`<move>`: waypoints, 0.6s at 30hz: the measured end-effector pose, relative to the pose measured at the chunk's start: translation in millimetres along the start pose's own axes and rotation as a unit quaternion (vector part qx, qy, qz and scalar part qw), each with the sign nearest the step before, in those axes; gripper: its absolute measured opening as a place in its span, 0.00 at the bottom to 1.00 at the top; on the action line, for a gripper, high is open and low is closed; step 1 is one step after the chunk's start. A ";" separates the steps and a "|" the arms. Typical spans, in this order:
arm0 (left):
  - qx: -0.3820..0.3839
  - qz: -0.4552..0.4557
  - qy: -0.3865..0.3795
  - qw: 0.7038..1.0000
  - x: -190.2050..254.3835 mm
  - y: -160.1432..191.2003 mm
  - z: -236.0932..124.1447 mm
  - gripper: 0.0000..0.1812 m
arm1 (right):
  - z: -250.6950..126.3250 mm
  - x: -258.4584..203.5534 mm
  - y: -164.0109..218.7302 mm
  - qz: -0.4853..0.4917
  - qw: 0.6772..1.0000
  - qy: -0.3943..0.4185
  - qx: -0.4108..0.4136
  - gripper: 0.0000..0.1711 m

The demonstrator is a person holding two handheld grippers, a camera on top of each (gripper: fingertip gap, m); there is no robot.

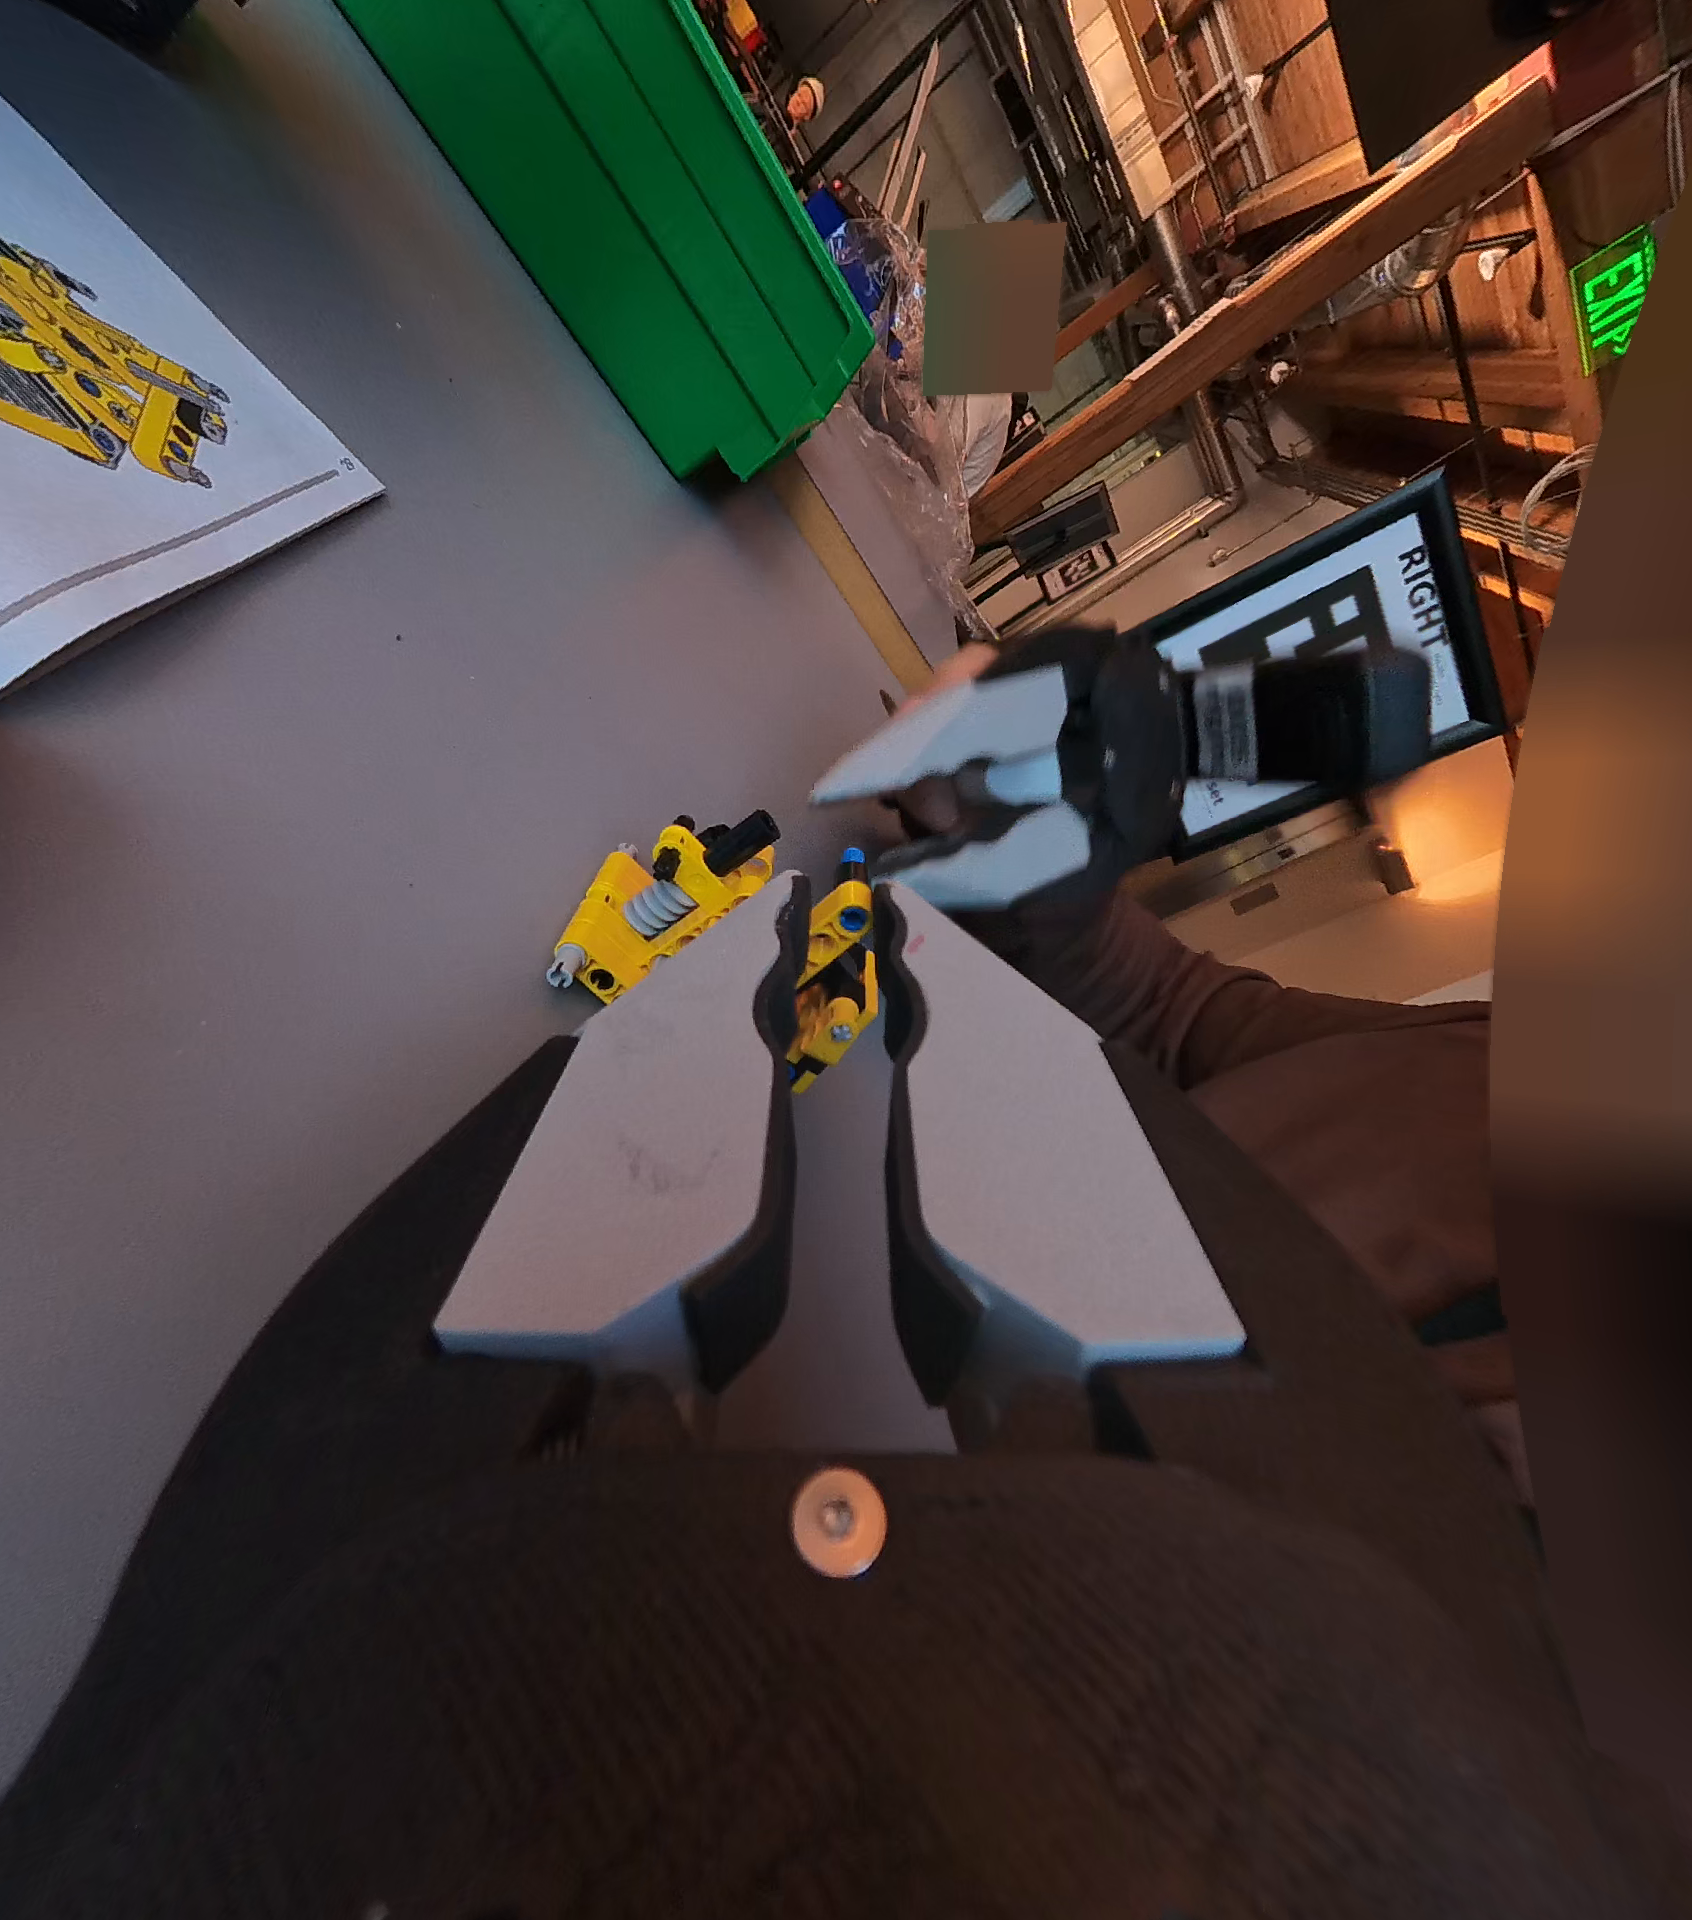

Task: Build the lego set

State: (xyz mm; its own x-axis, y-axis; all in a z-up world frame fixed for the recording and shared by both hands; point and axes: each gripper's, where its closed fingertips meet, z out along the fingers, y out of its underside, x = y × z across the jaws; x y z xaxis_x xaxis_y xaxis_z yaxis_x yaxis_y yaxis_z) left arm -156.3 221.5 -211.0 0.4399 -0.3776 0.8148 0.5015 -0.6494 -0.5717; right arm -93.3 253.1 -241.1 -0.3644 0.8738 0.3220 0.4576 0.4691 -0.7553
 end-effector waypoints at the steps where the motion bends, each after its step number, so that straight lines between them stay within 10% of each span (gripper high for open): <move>1: 0.000 0.001 0.000 1.000 0.1 0.2 0.1 0.05 | -4.5 6.5 4.4 0.029 0.999 -0.010 -0.006 0.13; 9: 0.001 0.000 0.000 1.000 0.0 0.1 -0.3 0.05 | 8.4 16.1 19.3 0.233 0.968 -0.094 -0.023 0.12; 18: 0.001 0.000 0.000 1.000 -0.3 0.3 -0.1 0.05 | 21.3 11.5 23.8 0.199 0.966 -0.064 -0.153 0.11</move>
State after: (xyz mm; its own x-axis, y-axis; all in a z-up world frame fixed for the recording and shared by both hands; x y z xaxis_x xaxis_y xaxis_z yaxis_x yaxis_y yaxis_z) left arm -156.3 221.4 -211.4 0.4405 -0.3769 0.8148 0.5025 -0.6486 -0.5717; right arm -103.9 271.7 -267.6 -0.1988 0.9789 -0.0463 0.7930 0.1329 -0.5945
